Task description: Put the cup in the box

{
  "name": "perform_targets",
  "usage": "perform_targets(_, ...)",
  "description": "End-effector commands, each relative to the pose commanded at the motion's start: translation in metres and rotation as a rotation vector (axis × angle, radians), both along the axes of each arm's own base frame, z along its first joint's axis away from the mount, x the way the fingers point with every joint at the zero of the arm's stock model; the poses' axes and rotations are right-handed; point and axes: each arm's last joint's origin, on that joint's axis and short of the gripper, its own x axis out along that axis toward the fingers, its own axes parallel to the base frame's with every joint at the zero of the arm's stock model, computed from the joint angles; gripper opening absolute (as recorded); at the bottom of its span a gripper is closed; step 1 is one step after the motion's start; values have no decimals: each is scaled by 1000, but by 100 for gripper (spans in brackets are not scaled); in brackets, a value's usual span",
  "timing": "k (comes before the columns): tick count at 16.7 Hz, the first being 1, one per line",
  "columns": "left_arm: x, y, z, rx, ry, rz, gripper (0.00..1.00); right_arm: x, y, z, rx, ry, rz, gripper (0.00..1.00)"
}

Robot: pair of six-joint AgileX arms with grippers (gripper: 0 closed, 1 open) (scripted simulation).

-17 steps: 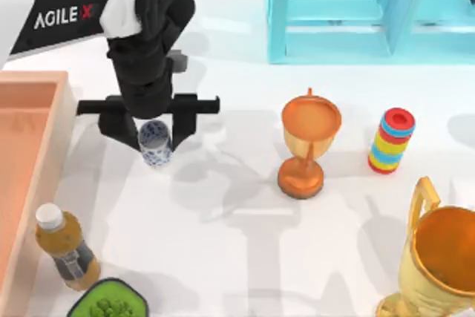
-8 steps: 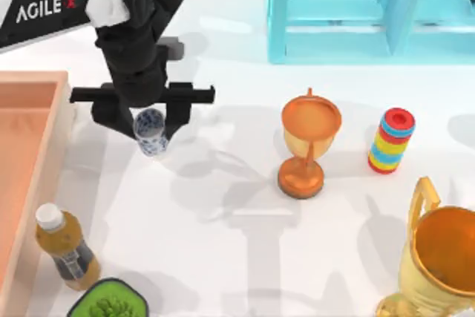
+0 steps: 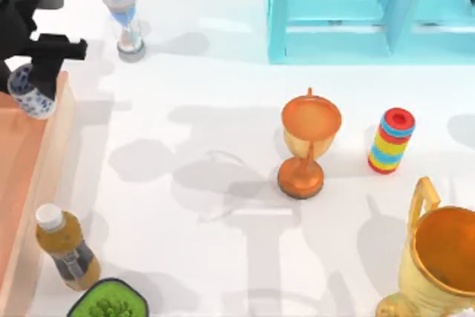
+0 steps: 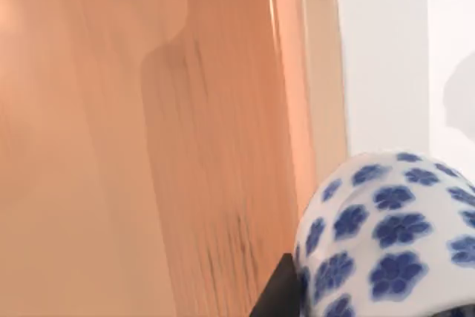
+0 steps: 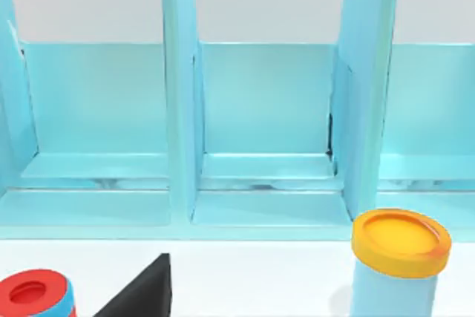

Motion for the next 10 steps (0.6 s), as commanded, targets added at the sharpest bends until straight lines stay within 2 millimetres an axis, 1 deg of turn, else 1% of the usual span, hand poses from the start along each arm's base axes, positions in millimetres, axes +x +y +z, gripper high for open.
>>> perform_targets(2, -16, 47, 14, 22, 31, 40, 0, 0, 0, 0, 0, 0, 0, 100)
perform_targets(3, -26, 68, 20, 32, 46, 63, 0, 0, 0, 0, 0, 0, 0, 100)
perform_targets(4, -35, 84, 27, 41, 59, 83, 0, 0, 0, 0, 0, 0, 0, 100)
perform_targets(5, -44, 97, 32, 48, 70, 100, 0, 0, 0, 0, 0, 0, 0, 100)
perform_targets(7, -57, 112, 40, 58, 85, 119, 0, 0, 0, 0, 0, 0, 0, 100)
perform_targets(10, -59, 114, 41, 60, 88, 122, 0, 0, 0, 0, 0, 0, 0, 100)
